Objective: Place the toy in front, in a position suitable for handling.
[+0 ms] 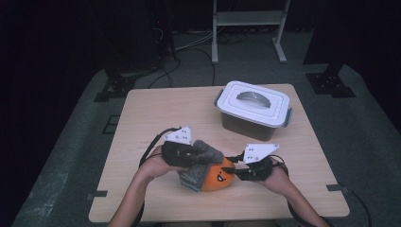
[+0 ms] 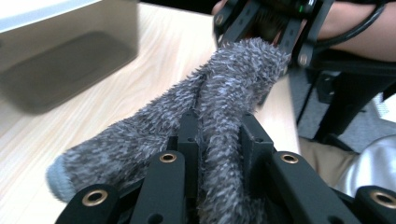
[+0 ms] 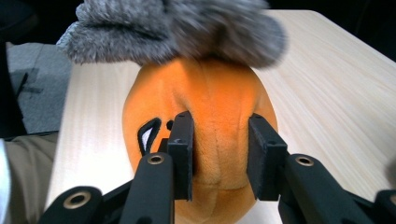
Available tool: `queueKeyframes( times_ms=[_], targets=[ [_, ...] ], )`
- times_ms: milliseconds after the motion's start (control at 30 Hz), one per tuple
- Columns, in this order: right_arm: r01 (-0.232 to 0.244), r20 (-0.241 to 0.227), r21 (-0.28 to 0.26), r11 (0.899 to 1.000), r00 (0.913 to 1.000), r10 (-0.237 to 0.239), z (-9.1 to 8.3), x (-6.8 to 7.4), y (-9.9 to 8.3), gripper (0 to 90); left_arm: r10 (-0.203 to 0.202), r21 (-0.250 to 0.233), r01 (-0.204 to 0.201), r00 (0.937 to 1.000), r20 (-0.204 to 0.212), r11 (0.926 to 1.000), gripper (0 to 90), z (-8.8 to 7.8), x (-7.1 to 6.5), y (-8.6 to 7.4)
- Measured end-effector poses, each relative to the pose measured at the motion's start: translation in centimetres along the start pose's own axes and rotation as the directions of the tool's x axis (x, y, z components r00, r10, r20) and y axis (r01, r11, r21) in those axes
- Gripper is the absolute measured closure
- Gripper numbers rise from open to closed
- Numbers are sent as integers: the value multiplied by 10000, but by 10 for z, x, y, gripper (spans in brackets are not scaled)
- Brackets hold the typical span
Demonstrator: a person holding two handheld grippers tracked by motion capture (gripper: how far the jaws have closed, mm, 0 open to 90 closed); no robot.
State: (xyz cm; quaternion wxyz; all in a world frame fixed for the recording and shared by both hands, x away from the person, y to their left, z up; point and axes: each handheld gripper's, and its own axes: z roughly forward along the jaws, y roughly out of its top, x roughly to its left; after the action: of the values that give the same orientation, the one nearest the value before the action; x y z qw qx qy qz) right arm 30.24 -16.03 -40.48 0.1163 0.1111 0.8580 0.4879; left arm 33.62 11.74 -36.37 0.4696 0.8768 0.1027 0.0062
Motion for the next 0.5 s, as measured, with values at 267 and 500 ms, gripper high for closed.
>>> queueKeyframes(
  times_ms=[267,500],
  targets=[
    [-759,-507,-53,9971,9959,755,-4,-13,-10,406,-426,-216,435,9984,380,9988,738,12,1,-15],
    [-842,-817,165,9963,9930,852,6,-8,-6,301,-178,-113,188,9963,843,9998,736,22,-8,-11]
  ],
)
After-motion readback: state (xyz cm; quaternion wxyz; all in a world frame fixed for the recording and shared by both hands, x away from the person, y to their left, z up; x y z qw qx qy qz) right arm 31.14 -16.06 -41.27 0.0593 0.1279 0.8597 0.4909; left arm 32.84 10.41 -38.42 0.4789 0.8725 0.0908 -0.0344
